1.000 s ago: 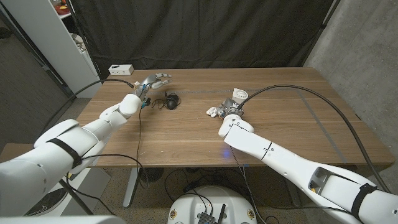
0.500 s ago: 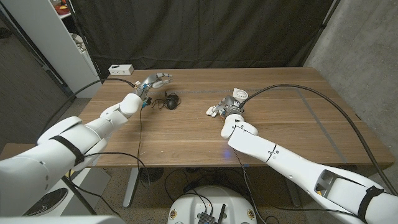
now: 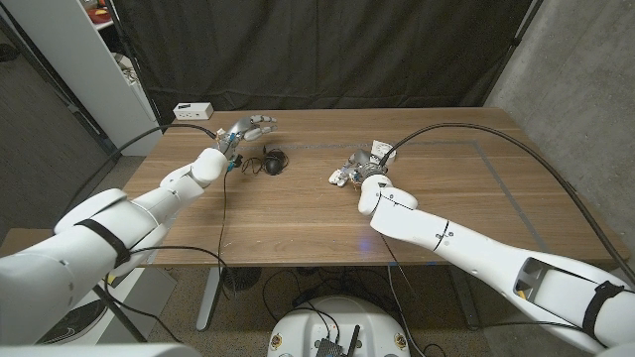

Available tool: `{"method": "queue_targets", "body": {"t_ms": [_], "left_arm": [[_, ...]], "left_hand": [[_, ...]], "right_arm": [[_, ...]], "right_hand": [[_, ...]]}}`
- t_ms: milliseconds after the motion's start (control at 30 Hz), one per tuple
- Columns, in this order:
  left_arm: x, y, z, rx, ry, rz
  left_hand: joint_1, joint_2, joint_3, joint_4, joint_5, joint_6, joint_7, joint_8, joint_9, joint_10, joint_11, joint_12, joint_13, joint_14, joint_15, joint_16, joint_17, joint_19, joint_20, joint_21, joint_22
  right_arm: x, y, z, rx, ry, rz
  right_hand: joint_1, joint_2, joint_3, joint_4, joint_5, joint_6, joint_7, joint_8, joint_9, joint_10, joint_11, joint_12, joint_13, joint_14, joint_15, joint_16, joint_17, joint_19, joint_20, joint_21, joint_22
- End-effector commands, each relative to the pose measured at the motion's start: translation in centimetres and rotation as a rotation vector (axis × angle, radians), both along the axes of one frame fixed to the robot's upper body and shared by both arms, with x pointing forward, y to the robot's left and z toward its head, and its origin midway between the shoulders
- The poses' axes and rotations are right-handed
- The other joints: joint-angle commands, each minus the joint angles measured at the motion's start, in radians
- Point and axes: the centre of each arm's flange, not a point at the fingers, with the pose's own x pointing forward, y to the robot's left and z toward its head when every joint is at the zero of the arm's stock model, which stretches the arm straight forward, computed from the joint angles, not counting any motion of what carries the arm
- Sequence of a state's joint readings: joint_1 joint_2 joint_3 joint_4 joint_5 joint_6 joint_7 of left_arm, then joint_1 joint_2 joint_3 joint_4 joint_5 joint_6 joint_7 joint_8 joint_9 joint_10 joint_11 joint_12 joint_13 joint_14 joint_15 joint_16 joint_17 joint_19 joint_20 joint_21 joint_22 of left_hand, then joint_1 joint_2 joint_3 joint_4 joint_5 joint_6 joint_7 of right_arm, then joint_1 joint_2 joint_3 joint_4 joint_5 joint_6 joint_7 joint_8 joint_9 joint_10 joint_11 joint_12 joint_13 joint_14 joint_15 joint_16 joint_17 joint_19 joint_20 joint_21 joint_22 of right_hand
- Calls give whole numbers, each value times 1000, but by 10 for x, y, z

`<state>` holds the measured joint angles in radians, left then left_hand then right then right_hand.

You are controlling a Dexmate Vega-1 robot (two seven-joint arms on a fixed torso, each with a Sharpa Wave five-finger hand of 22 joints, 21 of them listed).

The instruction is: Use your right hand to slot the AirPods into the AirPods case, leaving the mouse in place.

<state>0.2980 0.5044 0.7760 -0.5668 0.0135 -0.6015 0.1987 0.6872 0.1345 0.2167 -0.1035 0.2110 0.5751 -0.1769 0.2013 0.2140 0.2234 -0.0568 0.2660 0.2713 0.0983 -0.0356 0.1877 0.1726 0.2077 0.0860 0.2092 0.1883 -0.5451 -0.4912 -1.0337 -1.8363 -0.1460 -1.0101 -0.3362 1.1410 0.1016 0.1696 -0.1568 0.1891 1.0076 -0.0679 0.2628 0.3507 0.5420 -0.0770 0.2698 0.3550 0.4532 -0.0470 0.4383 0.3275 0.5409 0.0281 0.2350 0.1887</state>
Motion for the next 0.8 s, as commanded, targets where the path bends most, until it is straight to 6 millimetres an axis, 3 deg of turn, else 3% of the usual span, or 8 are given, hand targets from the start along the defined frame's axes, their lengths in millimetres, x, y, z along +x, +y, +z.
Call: {"method": "queue_targets", "body": {"t_ms": [33, 500, 800], "left_arm": [[-5, 1, -2, 0, -4, 10], [-7, 1, -5, -7, -8, 10], [-8, 2, -6, -7, -8, 13]], "left_hand": [[5, 6, -1, -4, -2, 3, -3, 4, 2, 5, -2, -2, 4, 10, -37, -4, 2, 6, 3, 6, 2], [5, 6, -2, -4, -2, -4, 0, 1, 2, 2, 1, -3, 4, 8, -34, -5, 2, 4, 7, 5, 2], [5, 6, -2, -5, -2, 3, -2, 4, 2, 3, -3, -3, 4, 9, -38, -4, 2, 4, 3, 5, 2]], "right_arm": [[3, -5, 21, -131, 43, 14], [1, -9, 27, -197, 69, 3], [3, -6, 30, -216, 75, -3]], "right_hand": [[0, 6, 3, 6, -4, 0, -10, -5, 1, -7, -2, -3, 3, -7, -159, -3, 6, -3, -1, -2, 1], [-4, 8, 2, 9, -5, -1, -23, -9, -1, -11, -3, -5, 4, -14, -157, -7, 6, -8, -1, -3, 1], [-9, 1, 0, 9, -5, -1, -15, -14, -2, -48, 6, -23, 0, -63, -114, -41, -10, -16, 9, -7, 0]]}}
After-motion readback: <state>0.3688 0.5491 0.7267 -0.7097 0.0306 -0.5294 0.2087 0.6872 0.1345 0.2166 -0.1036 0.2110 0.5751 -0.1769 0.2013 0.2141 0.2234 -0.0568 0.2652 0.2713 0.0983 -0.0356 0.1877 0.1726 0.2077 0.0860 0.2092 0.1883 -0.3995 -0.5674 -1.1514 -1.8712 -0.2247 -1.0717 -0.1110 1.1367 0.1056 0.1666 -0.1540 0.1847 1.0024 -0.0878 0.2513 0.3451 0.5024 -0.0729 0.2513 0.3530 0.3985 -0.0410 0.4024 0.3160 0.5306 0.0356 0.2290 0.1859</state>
